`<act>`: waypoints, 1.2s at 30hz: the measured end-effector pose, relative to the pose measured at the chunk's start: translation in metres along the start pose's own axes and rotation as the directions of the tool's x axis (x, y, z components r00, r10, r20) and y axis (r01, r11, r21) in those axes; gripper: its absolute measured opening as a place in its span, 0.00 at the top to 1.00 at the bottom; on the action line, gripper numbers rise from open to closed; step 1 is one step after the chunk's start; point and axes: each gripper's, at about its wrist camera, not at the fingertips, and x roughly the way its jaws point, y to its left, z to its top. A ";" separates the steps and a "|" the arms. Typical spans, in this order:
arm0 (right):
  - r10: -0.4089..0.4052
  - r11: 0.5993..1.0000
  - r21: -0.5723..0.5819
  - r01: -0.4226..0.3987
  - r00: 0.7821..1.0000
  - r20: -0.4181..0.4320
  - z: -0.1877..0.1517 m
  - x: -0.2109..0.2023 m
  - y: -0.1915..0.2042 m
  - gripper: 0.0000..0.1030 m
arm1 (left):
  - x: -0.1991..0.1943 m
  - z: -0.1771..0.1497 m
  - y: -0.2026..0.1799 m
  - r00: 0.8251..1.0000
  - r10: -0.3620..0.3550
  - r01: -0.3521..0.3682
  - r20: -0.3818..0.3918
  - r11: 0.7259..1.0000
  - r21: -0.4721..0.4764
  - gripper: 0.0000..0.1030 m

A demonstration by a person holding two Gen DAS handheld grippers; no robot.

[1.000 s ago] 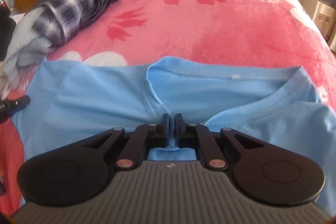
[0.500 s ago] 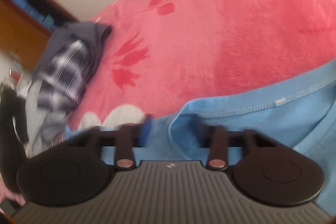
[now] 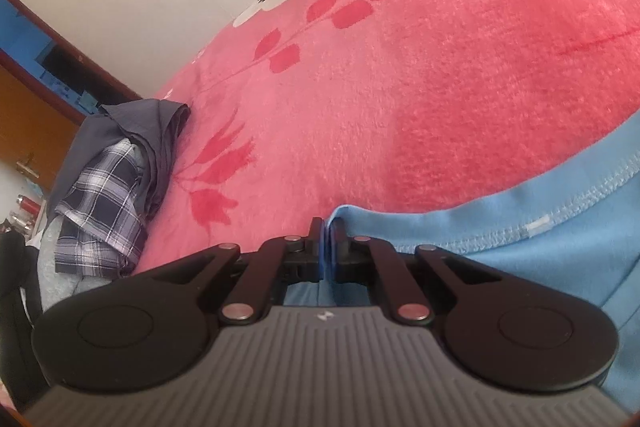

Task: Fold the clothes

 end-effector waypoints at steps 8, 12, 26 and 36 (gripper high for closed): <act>-0.191 0.951 -0.237 0.200 0.980 0.062 -0.005 -0.044 0.038 0.69 | 0.000 0.003 0.006 1.000 0.000 0.000 0.003 1.000 -0.019 0.79; -0.064 0.837 -0.544 0.063 0.998 0.017 -0.046 -0.047 0.098 0.71 | 0.000 0.004 0.009 1.000 0.000 0.000 0.004 1.000 -0.027 0.79; -0.030 0.849 -0.528 -0.015 0.997 -0.078 -0.063 0.047 0.165 0.78 | -0.007 0.011 0.031 1.000 -0.002 0.002 -0.009 0.997 -0.074 0.81; -0.057 0.811 -0.585 -0.001 0.995 -0.081 -0.052 0.055 0.193 0.78 | -0.021 0.011 0.033 1.000 0.000 0.000 -0.002 0.999 -0.045 0.66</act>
